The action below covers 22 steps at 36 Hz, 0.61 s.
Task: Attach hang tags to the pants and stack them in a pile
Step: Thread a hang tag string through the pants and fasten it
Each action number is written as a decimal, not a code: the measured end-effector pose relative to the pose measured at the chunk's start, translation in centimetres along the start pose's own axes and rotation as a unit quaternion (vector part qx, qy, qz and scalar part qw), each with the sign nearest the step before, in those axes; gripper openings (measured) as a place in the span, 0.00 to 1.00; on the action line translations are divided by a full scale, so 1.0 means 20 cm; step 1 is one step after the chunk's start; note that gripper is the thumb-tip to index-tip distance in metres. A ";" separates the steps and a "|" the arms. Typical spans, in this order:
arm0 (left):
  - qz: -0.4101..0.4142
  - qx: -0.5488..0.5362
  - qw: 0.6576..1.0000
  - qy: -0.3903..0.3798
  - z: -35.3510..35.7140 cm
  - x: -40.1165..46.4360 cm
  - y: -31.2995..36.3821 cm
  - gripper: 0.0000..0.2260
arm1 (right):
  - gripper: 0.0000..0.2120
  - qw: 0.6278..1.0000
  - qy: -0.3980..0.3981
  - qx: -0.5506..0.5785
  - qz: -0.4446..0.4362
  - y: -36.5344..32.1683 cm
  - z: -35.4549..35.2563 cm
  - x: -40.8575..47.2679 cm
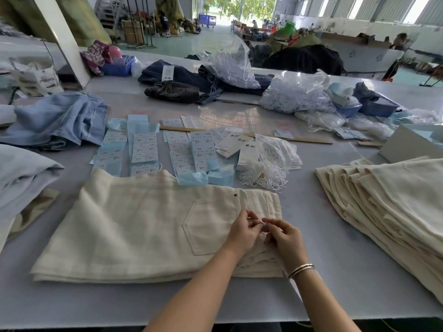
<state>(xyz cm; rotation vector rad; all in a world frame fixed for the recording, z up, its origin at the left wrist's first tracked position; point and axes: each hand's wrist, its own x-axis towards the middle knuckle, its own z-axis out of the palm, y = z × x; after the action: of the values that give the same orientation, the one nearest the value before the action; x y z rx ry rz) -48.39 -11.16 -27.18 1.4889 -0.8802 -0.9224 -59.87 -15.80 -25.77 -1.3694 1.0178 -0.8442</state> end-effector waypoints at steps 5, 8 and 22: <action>-0.019 0.015 1.000 0.008 0.01 0.00 0.01 0.12 | 0.07 0.976 0.041 -0.166 -0.132 0.02 0.04 -0.02; -0.023 0.028 0.999 0.019 0.01 0.00 0.05 0.11 | 0.09 0.959 0.040 -0.210 -0.188 0.01 0.05 -0.04; -0.139 0.459 0.797 0.367 -1.39 -0.28 0.02 0.25 | 0.12 0.970 0.239 0.008 -0.048 -0.05 -0.06 0.05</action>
<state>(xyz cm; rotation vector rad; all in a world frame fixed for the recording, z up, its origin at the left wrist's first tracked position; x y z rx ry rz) -25.49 5.20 -24.39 2.6133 -0.5060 0.0377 -60.61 -17.22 -24.74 -1.2347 1.3119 -1.2922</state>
